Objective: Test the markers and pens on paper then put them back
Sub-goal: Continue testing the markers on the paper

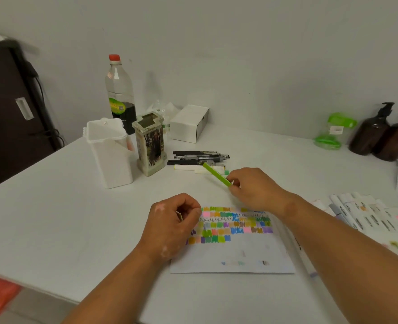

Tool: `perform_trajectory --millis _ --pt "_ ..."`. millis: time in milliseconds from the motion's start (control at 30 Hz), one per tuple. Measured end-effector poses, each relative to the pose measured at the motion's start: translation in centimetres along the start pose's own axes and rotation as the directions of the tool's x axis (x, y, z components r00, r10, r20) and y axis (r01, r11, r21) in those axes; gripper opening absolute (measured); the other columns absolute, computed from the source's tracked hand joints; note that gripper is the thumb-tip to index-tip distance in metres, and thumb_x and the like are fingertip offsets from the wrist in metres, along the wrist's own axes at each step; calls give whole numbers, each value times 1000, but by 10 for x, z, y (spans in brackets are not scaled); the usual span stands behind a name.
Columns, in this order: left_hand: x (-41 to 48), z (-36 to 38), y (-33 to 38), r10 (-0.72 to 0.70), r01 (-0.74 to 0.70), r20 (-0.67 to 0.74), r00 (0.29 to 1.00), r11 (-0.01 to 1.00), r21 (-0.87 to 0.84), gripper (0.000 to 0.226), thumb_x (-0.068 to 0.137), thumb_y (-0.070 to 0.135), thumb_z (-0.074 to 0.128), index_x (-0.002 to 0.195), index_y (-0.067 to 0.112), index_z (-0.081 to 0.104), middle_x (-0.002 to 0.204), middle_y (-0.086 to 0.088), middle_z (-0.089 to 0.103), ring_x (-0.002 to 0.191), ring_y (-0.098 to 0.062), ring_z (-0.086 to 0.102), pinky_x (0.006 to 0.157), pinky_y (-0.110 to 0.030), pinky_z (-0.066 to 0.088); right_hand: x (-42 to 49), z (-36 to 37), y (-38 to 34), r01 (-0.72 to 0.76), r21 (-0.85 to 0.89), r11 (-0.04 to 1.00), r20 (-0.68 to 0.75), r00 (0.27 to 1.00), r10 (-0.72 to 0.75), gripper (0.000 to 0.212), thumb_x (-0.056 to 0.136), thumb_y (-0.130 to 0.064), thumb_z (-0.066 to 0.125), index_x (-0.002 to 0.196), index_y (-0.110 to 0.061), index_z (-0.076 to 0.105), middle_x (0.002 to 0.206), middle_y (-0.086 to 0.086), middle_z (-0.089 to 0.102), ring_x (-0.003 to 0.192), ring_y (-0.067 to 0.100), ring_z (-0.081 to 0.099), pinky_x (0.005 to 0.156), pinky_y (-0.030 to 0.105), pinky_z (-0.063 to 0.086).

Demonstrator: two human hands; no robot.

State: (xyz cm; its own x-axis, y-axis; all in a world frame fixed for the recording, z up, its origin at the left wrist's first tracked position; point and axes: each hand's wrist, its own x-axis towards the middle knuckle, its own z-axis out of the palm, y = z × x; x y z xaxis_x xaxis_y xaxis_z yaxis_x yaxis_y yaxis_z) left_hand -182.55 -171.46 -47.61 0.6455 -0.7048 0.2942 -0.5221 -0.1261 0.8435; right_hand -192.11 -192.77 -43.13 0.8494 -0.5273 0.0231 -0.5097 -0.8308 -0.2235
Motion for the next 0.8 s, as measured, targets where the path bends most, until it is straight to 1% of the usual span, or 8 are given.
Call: perform_trajectory --millis 100,200,300,367,500,567,667,800 --pt "-3 0 1 34 -34 13 999 999 -1 13 91 18 70 81 28 70 76 14 66 73 1 59 56 -11 47 -37 -9 -10 -36 363 931 -88 994 72 13 93 -23 67 101 -30 60 96 -11 68 82 9 67 63 20 47" --pt "-8 1 1 100 -100 73 992 995 -1 12 89 19 72 83 28 70 77 17 65 68 -3 57 58 -15 48 -76 -9 -20 -39 671 741 -112 982 152 15 88 -15 72 92 -26 63 83 -4 74 71 14 74 56 23 54" --pt "-12 -1 2 211 -214 109 971 977 12 11 87 23 75 88 31 69 82 20 63 69 -7 55 57 -13 44 -101 -3 -27 0 840 543 -89 986 138 12 88 -8 74 85 -19 71 75 6 75 70 21 75 56 27 55" --pt "-13 -3 4 261 -263 150 954 965 -6 13 85 29 77 95 33 69 81 17 62 65 -9 52 56 -13 41 -108 4 -31 27 883 468 -99 987 130 16 87 -6 76 83 -21 74 72 7 74 69 19 73 54 26 52" --pt "-13 -1 4 288 -292 186 940 956 -2 18 85 32 79 101 33 73 79 10 65 59 -11 47 56 -16 40 -113 15 -35 42 889 456 -102 989 108 18 83 -3 81 84 -21 78 59 -10 69 51 -1 61 50 11 44" --pt "-13 -1 3 276 -286 176 945 958 33 15 86 28 77 99 32 72 78 14 64 60 -10 48 58 -14 39 -113 16 -33 49 898 437 -109 987 115 19 84 -1 79 86 -20 78 59 -9 68 50 0 60 49 11 44" --pt "-13 0 1 252 -267 179 951 961 70 13 89 28 72 100 33 68 81 19 62 66 -12 53 59 -14 42 -114 15 -27 64 904 424 -133 982 134 20 85 -5 79 86 -25 78 64 -2 69 55 9 62 49 20 46" --pt "-14 4 4 359 -400 245 901 905 143 20 94 26 62 114 28 66 97 17 66 78 -7 58 68 -16 44 -116 22 -31 91 893 440 -139 987 78 23 82 -6 82 86 -28 77 65 -2 70 58 9 64 53 16 46"
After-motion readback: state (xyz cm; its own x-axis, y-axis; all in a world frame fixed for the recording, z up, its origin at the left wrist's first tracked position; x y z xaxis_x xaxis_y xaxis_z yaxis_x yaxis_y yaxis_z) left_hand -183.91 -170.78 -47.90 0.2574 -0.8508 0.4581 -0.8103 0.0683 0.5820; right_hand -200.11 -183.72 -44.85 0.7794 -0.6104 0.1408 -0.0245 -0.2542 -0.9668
